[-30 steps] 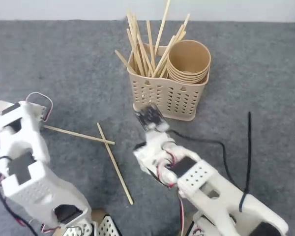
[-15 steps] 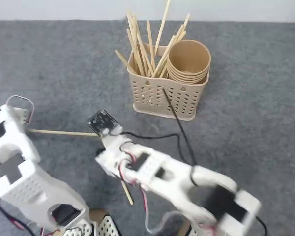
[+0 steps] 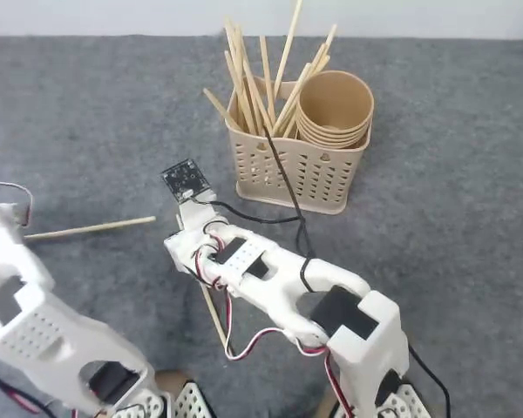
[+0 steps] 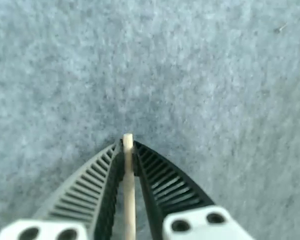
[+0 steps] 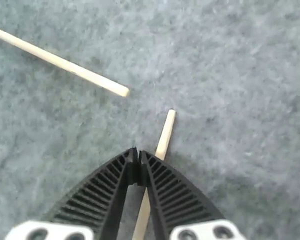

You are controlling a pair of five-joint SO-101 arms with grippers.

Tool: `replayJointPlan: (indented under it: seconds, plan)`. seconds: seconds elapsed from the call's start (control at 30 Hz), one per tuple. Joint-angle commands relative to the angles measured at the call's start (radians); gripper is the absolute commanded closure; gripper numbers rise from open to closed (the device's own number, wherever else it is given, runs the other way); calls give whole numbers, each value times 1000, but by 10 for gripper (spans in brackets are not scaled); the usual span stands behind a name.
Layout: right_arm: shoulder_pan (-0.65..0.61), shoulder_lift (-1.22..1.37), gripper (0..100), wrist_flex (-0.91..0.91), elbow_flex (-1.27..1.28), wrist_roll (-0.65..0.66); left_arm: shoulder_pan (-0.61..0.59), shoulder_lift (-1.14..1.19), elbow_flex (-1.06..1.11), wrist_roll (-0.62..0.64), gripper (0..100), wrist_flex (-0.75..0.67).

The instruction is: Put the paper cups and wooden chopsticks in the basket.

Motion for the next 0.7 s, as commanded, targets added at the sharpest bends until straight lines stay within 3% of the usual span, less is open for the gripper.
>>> replayJointPlan:
  seconds: [0.0, 0.37, 0.67]
  plan:
    - [16, -12, 991, -18, -48, -12, -14, -3, -42, 23, 987, -29]
    - [18, -16, 991, 157, -109, -11, 12, 3, -45, 18, 987, -8]
    - [15, -124, 987, 183, -91, -17, 17, -2, -45, 17, 987, -2]
